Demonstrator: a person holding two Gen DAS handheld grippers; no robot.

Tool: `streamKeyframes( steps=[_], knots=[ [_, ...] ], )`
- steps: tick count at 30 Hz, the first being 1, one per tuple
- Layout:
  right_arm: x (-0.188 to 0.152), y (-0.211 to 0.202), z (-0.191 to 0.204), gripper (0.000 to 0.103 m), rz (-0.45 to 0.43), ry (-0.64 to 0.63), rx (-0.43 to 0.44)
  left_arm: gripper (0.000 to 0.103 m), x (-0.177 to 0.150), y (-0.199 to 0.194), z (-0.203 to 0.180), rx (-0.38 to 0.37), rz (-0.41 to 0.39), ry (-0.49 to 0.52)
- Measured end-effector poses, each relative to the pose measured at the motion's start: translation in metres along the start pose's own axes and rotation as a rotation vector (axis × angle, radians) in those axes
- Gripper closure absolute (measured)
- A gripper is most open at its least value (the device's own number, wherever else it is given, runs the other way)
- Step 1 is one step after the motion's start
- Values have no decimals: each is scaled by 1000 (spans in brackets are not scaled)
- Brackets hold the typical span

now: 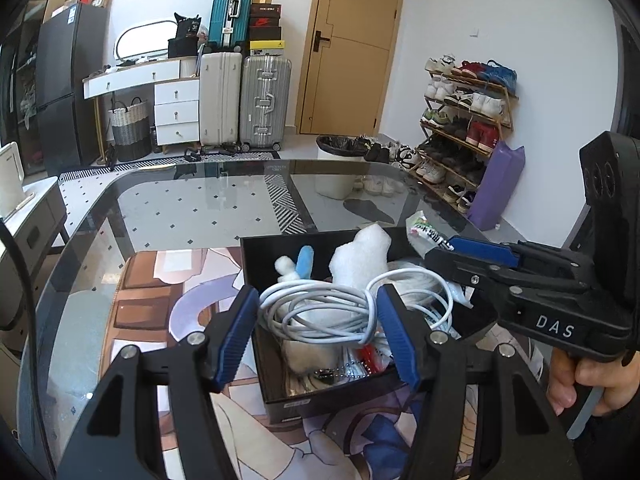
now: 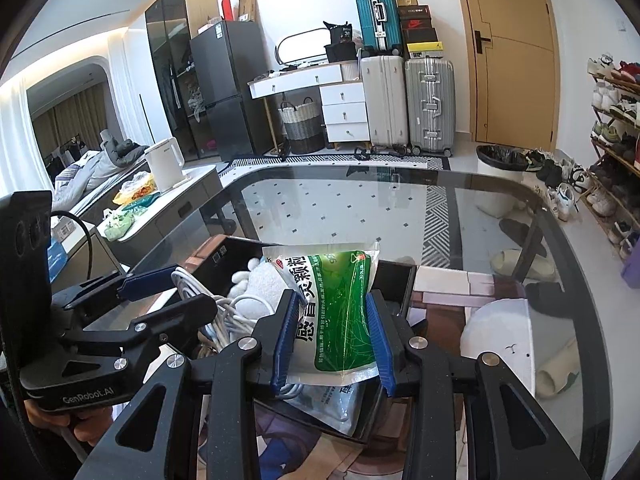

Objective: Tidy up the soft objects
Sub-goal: 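Carry the cable coil and sachet over the black box and lower them in, then open both grippers to release the cable and sachet into the box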

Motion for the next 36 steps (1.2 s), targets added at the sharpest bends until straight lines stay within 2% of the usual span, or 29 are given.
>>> streamKeyframes(
  steps=[7,19,21,22,23,25,27,28,29,31,32,36],
  knots=[
    [1,8,0,68,13,-3,-2,42,-1,0,-5,14,8,35],
    [-3,14,0,68,33,-18,-8,42,-5,0,-15,61,14,151],
    [-4,12,2,68,31,-31,-4,40,-5,0,-16,67,13,165],
    [-4,9,3,67,27,-44,-1,35,-5,0,-16,62,11,161],
    [-4,5,5,65,16,-56,-5,32,-5,0,-16,58,8,158],
    [-4,-1,5,54,-4,-71,-16,27,-6,-1,-15,51,15,154],
    [-6,-8,3,51,-5,-75,-8,23,-6,-4,-13,42,11,140],
    [-7,-10,2,46,-7,-74,-7,22,-6,-7,-13,39,5,138],
    [-8,-15,0,41,-13,-72,-8,15,-6,-10,-13,39,0,138],
    [-12,-27,-2,16,-42,-70,6,3,-7,-18,-13,56,-18,142],
    [-13,-31,-2,12,-56,-72,11,0,-7,-21,-13,66,-28,142],
    [-22,-50,2,1,-86,-99,8,0,-8,-31,-12,90,-52,133]
  ],
)
Point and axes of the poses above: each gripper's, at about its wrist camera, not at the fingertips, and y roughly the way its jaws point, z to its left, x to its top, the point moved 7 cm from there along y, roughly the way its jaws point, and after that the axes turned 15 degrees about y, right-handed, at the moved point
